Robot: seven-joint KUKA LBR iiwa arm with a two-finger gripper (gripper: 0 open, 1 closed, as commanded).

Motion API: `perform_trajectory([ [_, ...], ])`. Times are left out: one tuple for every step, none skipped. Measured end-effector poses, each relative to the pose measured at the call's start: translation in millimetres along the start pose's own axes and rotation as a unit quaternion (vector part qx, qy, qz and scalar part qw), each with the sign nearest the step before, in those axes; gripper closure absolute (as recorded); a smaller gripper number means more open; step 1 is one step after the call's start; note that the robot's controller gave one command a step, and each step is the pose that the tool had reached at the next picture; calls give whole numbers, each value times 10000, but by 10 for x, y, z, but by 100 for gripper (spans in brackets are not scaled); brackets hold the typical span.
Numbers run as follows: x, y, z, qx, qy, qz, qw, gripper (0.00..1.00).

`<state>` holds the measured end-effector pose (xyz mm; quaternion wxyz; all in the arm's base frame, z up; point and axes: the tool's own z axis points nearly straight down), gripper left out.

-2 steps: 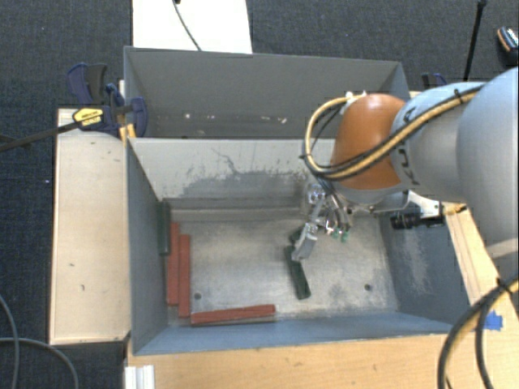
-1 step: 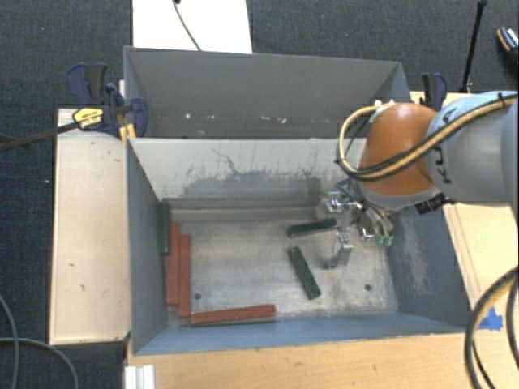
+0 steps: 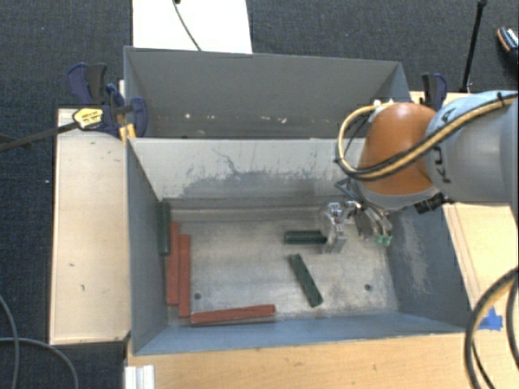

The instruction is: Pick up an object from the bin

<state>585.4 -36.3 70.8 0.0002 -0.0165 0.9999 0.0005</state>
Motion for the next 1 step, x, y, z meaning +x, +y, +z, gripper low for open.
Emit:
perform_trajectory([
  [-88,281,-1382,10,-52,-1329,9911,100],
])
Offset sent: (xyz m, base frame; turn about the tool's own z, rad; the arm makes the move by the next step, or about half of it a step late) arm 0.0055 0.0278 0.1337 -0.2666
